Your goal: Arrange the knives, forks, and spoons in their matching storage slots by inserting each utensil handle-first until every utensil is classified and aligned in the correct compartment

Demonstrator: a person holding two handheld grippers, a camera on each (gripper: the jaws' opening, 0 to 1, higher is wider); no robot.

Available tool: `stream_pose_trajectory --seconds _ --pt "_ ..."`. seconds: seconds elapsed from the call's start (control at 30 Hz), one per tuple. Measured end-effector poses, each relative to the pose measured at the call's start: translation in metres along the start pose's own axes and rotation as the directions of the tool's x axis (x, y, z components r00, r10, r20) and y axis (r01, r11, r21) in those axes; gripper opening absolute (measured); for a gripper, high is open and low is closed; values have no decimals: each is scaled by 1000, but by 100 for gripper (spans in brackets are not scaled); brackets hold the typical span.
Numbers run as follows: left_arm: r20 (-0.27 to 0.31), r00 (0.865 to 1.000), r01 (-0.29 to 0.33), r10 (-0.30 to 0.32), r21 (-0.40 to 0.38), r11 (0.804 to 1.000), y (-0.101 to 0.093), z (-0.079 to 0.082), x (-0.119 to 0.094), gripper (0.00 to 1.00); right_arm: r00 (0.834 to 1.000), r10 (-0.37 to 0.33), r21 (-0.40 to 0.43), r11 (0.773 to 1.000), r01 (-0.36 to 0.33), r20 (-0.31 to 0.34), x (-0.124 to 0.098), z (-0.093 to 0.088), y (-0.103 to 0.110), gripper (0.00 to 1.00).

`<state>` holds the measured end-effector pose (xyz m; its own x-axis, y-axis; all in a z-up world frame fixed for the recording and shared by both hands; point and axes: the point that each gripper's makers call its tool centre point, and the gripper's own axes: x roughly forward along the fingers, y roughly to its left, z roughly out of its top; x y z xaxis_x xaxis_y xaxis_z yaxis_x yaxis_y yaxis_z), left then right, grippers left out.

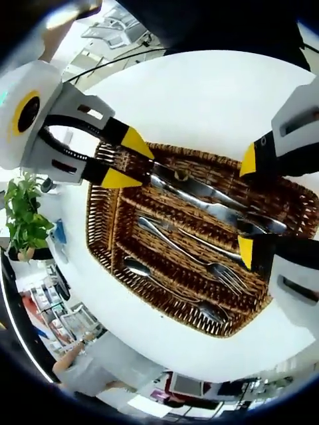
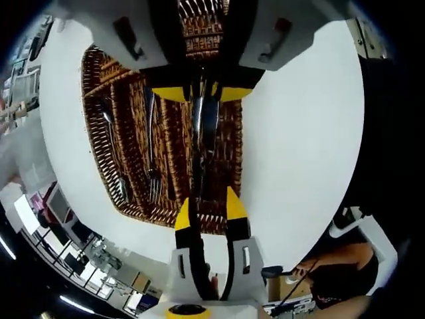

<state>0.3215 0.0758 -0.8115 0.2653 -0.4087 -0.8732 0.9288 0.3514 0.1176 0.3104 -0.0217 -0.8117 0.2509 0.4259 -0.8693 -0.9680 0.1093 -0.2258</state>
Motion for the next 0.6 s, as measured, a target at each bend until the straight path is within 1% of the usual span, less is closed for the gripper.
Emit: stream_pose_trajectory --seconds 0.13,0.27,0.4,0.47,0.53,0.6 --pt "63 998 -15 18 -59 998 0 10 -8 42 999 -35 44 998 33 33 -6 2 0 25" --pt "110 993 -30 41 -95 995 -2 14 -14 50 995 -71 96 993 63 76 -13 5 -2 33" --pt "133 990 -38 53 -115 993 -4 14 -16 55 990 -100 127 988 88 96 -19 5 -3 37" --pt "146 987 -42 61 -124 991 -6 13 -18 57 986 -110 167 982 88 125 -23 9 -1 38" --pt "167 983 -47 72 -150 988 -7 13 -21 59 976 -147 219 969 109 162 -30 13 -3 41" --pt "199 977 -39 76 -185 982 -10 15 -23 64 969 -173 249 960 127 175 -35 13 -3 45"
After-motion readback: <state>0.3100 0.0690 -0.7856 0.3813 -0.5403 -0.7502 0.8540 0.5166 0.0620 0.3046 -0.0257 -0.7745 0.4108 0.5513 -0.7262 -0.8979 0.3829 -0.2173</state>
